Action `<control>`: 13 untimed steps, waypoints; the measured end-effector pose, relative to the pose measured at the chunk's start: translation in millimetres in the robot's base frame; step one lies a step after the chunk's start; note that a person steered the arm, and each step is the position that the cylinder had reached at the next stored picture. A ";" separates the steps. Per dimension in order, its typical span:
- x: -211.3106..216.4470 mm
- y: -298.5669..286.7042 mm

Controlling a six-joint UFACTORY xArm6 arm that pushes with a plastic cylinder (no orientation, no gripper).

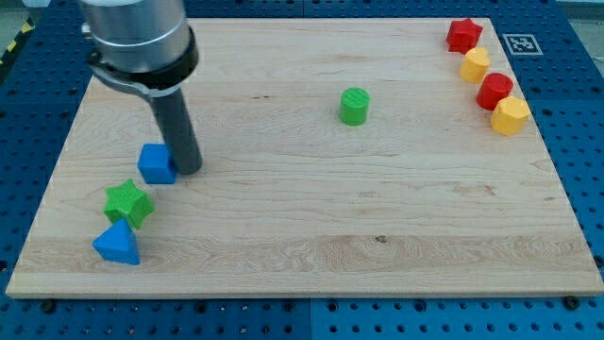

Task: Move the green circle to the top of the blue cube

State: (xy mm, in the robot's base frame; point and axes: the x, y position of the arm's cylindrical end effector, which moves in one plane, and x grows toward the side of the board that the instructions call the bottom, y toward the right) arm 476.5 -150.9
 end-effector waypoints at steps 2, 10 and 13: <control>0.0 -19.2; -91.1 262.3; -91.4 151.6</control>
State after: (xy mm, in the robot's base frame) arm 385.0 0.7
